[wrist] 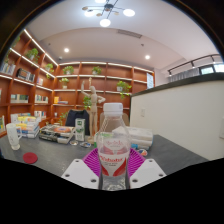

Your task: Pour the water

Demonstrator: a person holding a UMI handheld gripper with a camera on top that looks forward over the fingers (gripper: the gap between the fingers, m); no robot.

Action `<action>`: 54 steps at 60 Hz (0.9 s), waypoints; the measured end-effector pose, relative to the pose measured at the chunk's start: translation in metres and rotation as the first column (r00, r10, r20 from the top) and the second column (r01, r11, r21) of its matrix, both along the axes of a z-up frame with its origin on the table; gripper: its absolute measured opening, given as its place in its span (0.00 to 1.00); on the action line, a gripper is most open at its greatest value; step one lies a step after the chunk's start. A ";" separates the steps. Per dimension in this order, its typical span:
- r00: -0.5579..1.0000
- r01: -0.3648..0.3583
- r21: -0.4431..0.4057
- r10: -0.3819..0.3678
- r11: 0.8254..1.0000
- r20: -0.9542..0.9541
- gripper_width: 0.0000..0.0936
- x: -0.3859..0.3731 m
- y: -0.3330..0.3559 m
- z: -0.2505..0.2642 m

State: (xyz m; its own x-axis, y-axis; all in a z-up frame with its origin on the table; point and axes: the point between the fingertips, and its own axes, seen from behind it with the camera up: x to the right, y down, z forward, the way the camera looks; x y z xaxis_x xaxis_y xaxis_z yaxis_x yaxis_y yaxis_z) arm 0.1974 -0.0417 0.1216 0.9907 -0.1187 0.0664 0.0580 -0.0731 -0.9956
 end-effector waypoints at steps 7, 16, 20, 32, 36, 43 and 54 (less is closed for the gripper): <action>0.993 -0.009 -0.026 0.012 1.000 0.116 0.35 -0.027 0.003 0.007; 0.912 -0.058 -0.060 0.078 0.996 0.403 0.35 -0.105 0.007 0.028; 0.830 -0.077 -0.072 0.104 0.994 0.548 0.35 -0.147 0.014 0.035; 0.449 -0.130 -0.112 0.159 0.985 0.879 0.35 -0.268 0.038 0.050; 0.329 -0.145 -0.122 0.164 0.982 0.930 0.35 -0.298 0.042 0.052; 0.102 -0.149 -0.147 0.163 0.978 0.981 0.38 -0.339 0.050 0.053; -0.254 -0.142 -0.120 0.081 0.983 0.964 0.38 -0.376 0.062 0.069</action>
State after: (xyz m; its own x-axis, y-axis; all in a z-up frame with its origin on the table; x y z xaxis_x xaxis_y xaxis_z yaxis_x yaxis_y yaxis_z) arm -0.1782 0.0206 0.1905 -0.2988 -0.0479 0.9531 0.9481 0.0993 0.3022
